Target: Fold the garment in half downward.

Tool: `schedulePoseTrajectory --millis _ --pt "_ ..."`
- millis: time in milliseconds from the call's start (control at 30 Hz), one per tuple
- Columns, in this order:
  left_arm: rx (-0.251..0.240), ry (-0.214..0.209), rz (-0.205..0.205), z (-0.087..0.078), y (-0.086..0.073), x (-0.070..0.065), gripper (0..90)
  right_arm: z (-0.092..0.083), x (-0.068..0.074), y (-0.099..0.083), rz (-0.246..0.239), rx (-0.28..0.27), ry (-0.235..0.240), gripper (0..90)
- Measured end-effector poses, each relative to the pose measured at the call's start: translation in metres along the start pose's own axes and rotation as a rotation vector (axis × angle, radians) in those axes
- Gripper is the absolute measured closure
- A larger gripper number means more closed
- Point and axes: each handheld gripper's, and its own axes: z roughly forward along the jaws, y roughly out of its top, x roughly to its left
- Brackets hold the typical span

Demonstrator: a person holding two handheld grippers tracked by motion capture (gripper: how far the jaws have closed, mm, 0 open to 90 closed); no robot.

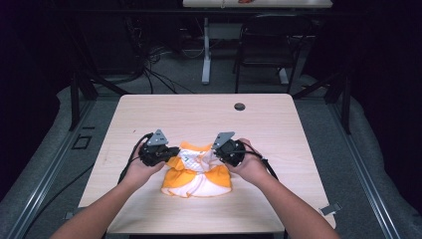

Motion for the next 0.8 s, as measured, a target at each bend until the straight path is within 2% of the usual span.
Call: schedulePoseTrajectory --millis 100,200,367,467,533,767,800 --pt "0.005 -0.013 0.000 -0.001 -0.004 -0.006 84.7 -0.002 0.005 -0.001 -0.011 -0.003 0.007 84.3" --pt "0.011 -0.018 0.008 -0.002 -0.008 -0.009 83.8 -0.005 0.009 -0.002 0.002 -0.012 0.027 83.6" --pt "0.017 -0.031 0.018 -0.005 -0.014 -0.016 82.5 -0.006 0.018 -0.009 -0.012 0.005 0.038 81.4" --pt "0.010 -0.041 0.014 -0.008 -0.017 -0.018 82.1 -0.008 0.020 -0.013 0.019 -0.014 0.058 80.6" --pt "0.007 -0.050 0.013 -0.011 -0.019 -0.019 82.1 -0.010 0.024 -0.016 0.006 -0.007 0.061 79.8" --pt "0.005 -0.080 0.000 -0.023 -0.029 -0.025 79.1 -0.020 0.035 -0.026 0.005 -0.019 0.074 72.2" --pt "-0.004 -0.082 -0.002 -0.026 -0.030 -0.026 78.1 -0.021 0.036 -0.027 0.021 -0.028 0.080 70.4"
